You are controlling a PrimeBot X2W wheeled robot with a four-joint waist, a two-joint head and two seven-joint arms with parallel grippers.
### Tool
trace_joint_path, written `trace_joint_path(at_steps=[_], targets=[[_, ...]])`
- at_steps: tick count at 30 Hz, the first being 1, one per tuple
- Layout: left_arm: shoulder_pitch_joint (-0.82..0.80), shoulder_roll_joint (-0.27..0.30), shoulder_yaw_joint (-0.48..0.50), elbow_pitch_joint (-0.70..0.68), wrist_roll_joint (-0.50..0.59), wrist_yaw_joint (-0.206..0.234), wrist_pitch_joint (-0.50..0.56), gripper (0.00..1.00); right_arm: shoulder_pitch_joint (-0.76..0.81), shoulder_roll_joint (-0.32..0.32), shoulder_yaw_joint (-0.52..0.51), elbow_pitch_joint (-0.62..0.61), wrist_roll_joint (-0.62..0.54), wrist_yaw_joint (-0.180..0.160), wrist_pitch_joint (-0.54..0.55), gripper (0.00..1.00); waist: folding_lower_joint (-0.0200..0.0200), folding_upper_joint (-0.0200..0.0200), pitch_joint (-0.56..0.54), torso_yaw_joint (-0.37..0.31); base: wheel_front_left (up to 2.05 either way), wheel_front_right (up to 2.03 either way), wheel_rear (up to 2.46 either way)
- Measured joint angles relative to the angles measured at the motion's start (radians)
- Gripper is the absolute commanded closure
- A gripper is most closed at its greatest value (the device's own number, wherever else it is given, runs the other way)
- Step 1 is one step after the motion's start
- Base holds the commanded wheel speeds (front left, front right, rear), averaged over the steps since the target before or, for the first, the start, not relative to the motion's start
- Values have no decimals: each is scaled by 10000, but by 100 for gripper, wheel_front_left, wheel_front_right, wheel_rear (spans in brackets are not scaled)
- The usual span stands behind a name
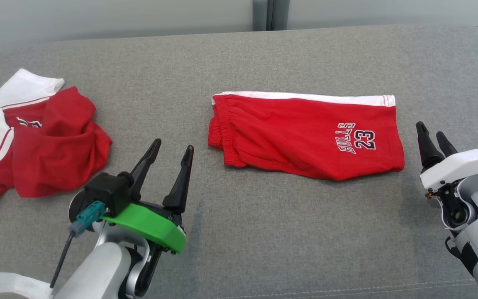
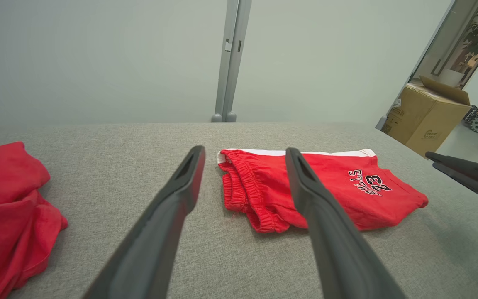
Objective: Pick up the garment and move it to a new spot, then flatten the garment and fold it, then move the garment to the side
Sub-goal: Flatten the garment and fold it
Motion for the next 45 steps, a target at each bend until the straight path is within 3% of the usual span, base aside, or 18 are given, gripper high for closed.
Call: trace_joint_path(at_steps=[9,27,28,29,30,31,39,45], targets=[[-13,88,-303,-224,1110,12,-132,0,-7,4,-190,403,36,-274,2,0,0,0,216,353,0,0,0],[-11,-75,-13,-234,1120,29,-221,0,-59,90,-270,1139,642,-424,1028,0,0,0,599,1327,0,0,0],[-11,-81,-4,-236,1120,40,-221,0,-83,88,-284,1152,663,-424,1093,38,0,0,616,1352,0,0,0],[-10,-86,6,-238,1120,40,-226,0,-117,86,-293,1168,667,-424,1126,57,0,0,633,1376,0,0,0],[-10,-92,13,-242,1120,40,-232,0,-159,88,-305,1185,671,-424,1166,93,0,0,649,1396,0,0,0],[-8,-94,36,-236,1120,40,-232,0,-220,96,-303,1210,671,-424,1185,100,0,0,662,1415,0,0,0],[-3,-132,144,-236,1120,42,-307,0,-406,224,-408,1202,665,-408,926,100,0,0,666,1440,0,0,0],[4,-274,167,-180,1122,42,-311,0,-687,-194,-198,780,94,-155,268,100,0,0,528,1402,0,0,0]])
